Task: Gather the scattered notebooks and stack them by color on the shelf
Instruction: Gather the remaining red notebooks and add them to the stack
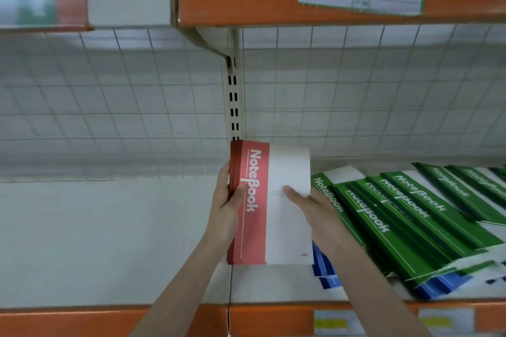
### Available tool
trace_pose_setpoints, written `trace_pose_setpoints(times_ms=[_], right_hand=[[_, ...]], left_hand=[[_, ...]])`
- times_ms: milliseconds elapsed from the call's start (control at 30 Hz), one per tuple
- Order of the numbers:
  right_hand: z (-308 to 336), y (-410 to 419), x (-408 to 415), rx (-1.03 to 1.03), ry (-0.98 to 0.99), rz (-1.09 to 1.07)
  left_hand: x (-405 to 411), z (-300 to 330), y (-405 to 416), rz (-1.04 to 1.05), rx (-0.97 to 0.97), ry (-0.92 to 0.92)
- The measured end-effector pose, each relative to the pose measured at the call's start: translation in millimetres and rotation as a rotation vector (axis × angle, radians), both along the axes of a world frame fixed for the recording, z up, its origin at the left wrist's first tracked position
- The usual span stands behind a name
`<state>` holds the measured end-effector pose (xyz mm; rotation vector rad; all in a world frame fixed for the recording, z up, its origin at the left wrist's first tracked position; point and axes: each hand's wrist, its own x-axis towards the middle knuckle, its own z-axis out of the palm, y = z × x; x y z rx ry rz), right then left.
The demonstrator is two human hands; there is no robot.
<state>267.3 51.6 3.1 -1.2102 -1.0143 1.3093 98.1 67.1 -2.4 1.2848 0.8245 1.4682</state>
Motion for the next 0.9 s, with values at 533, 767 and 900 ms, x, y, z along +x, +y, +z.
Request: trace_pose_setpoints(times_ms=[533, 767, 900], right_hand=[[-1, 2, -48, 0.445, -0.019, 0.016], [-5, -2, -49, 0.517, -0.029, 0.026], [-9, -1, -48, 0.512, -0.036, 0.028]], left_hand=[[-32, -5, 0, 0.063, -0.101, 0.074], [-33, -8, 5, 0.029, -0.090, 0.131], [-35, -11, 6, -0.003, -0.081, 0.144]])
